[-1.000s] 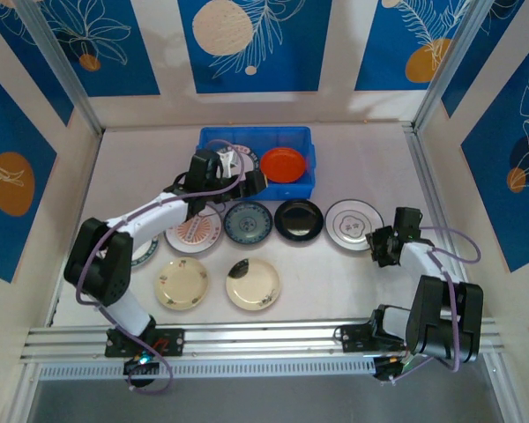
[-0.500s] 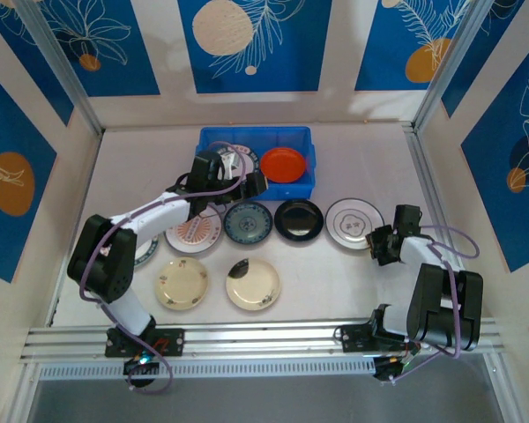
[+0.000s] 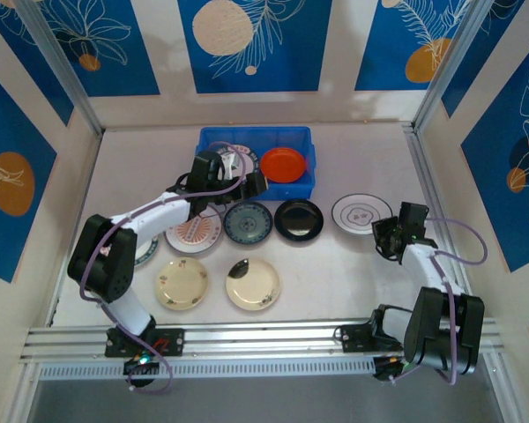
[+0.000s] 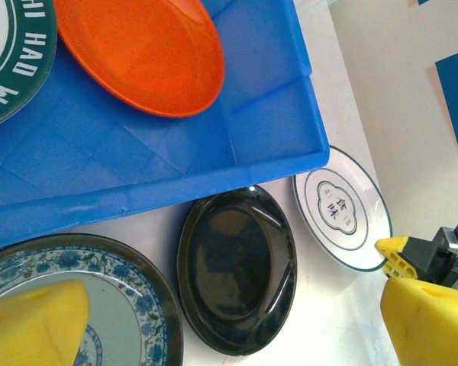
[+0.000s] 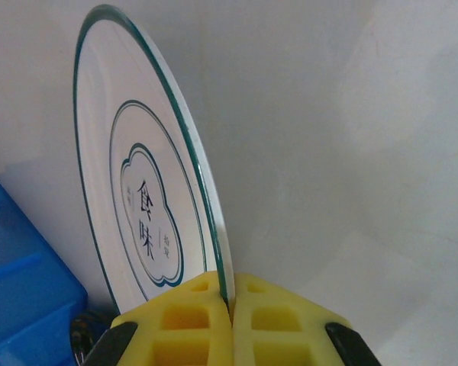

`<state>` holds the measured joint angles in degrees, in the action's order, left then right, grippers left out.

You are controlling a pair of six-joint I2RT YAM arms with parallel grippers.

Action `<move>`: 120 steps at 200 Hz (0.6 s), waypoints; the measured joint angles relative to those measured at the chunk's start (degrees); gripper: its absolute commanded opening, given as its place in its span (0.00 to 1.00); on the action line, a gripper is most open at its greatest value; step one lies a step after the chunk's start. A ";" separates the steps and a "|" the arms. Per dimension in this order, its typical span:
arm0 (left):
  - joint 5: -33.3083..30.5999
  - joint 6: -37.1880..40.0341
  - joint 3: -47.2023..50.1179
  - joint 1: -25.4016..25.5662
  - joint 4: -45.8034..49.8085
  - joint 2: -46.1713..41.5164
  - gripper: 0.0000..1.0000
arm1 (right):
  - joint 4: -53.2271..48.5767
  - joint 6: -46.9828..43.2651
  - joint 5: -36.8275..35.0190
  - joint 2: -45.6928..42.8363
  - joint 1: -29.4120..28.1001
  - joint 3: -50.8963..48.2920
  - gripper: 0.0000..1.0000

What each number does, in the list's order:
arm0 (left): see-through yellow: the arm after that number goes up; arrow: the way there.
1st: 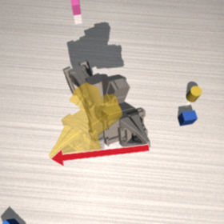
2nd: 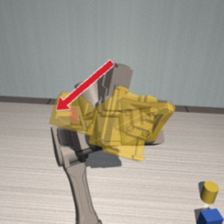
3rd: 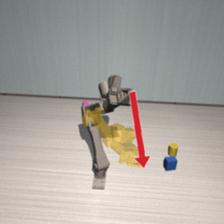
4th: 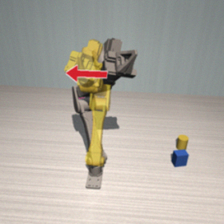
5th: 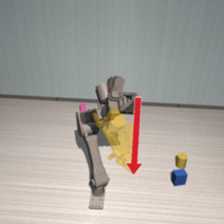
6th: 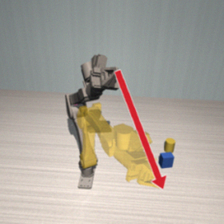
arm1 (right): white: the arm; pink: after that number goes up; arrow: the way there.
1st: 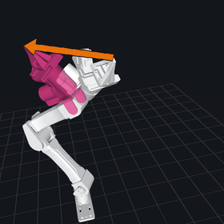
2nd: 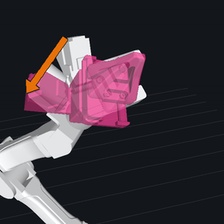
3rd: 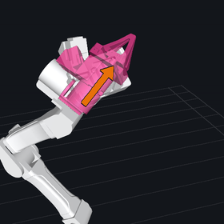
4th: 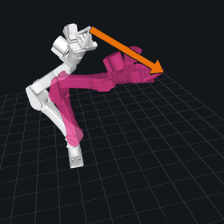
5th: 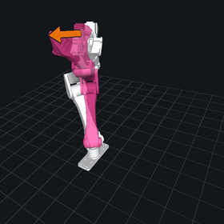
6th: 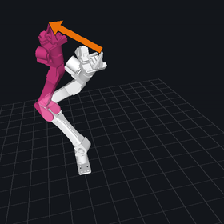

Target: Place the plates into the plastic bin on the countertop

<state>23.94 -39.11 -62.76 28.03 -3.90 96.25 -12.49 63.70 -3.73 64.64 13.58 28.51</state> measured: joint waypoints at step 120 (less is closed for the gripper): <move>6.71 -8.11 -0.37 -0.46 -10.91 -0.07 0.98 | -9.94 -8.13 8.96 -4.92 -7.52 20.39 0.00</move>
<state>30.65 -47.22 -63.13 27.57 -14.81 96.18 -22.44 55.57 5.23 59.72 6.07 48.90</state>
